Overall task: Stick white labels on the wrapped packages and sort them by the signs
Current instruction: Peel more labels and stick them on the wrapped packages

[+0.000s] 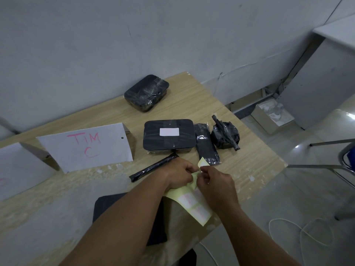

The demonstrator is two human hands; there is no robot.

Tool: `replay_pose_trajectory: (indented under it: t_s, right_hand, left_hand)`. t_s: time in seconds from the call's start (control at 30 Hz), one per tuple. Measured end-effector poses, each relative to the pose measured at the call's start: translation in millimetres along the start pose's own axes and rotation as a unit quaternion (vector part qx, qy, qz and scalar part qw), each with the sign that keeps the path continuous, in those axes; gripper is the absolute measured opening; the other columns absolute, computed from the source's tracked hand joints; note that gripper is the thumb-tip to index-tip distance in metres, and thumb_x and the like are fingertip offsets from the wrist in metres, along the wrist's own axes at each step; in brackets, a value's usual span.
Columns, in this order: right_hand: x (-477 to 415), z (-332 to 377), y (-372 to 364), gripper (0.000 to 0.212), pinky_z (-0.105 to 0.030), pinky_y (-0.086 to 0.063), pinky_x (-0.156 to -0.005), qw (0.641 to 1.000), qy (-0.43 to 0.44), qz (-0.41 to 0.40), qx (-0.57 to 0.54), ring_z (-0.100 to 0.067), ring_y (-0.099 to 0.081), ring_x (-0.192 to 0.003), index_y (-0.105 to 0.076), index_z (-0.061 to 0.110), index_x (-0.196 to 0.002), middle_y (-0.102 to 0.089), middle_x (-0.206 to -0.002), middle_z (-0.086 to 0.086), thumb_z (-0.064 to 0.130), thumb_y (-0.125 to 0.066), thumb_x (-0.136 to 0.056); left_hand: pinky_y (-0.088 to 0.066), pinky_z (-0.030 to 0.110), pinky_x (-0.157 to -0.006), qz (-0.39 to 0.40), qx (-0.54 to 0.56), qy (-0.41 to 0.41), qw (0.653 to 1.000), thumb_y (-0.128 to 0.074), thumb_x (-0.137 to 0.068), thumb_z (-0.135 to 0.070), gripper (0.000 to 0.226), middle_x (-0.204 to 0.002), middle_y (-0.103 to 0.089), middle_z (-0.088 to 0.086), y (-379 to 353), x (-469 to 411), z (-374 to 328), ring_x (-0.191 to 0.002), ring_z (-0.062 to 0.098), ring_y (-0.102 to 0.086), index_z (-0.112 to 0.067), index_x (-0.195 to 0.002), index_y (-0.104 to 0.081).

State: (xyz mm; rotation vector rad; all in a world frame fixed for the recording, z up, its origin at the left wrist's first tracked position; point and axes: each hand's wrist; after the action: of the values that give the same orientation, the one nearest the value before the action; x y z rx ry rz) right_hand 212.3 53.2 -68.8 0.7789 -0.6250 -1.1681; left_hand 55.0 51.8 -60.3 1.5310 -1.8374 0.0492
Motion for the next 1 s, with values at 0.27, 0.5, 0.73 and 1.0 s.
replay_pose_trajectory:
  t_s: [0.27, 0.5, 0.73, 1.0]
  right_hand:
    - [-2, 1, -1, 0.026, -0.032, -0.049, -0.072, 0.999, 0.031, -0.004, 0.035, -0.023, -0.066, -0.083, -0.067, 0.018, -0.112, -0.074, -0.090, 0.001, 0.026, -0.060, -0.088]
    - [-2, 3, -3, 0.029, -0.034, -0.042, -0.067, 0.998, 0.041, 0.006, 0.056, -0.026, -0.064, -0.080, -0.054, 0.018, -0.117, -0.071, -0.087, 0.001, 0.021, -0.053, -0.088]
    - [2, 1, -1, 0.030, -0.032, -0.048, -0.074, 1.000, 0.025, -0.016, -0.001, -0.022, -0.067, -0.087, -0.060, 0.018, -0.115, -0.072, -0.090, 0.000, 0.024, -0.063, -0.086]
    - [1, -5, -1, 0.031, -0.024, -0.050, -0.076, 0.999, -0.003, -0.018, -0.031, -0.009, -0.066, -0.087, -0.069, 0.020, -0.106, -0.073, -0.095, 0.005, 0.042, -0.069, -0.085]
  left_hand:
    - [-0.052, 0.022, -0.088, -0.002, 0.013, -0.007, 1.000, -0.061, -0.081, 0.000, 0.045, -0.113, -0.068, -0.003, 3, 1, 5, -0.099, 0.007, -0.064, -0.020, -0.120, -0.070]
    - [-0.046, 0.016, -0.078, 0.004, 0.002, -0.008, 1.000, -0.062, -0.078, -0.005, 0.044, -0.103, -0.067, -0.010, 2, 1, 6, -0.087, 0.000, -0.061, -0.024, -0.117, -0.072]
    - [-0.045, 0.011, -0.071, 0.003, 0.034, -0.012, 0.999, -0.061, -0.081, -0.007, 0.041, -0.115, -0.070, -0.004, 3, 6, 5, -0.098, -0.006, -0.060, -0.020, -0.119, -0.072]
    - [-0.056, 0.029, -0.075, 0.015, 0.179, 0.021, 0.983, -0.062, -0.087, -0.001, 0.025, -0.097, -0.073, 0.009, 0, 14, 2, -0.082, 0.016, -0.067, -0.008, -0.108, -0.074]
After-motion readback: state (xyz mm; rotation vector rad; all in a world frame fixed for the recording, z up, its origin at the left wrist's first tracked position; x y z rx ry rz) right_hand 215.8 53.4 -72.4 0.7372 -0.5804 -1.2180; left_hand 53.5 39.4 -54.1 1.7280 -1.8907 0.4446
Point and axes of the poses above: each hand's wrist, its own x-axis away from the middle knuckle, its own y-axis out of the back of the hand, z = x × y
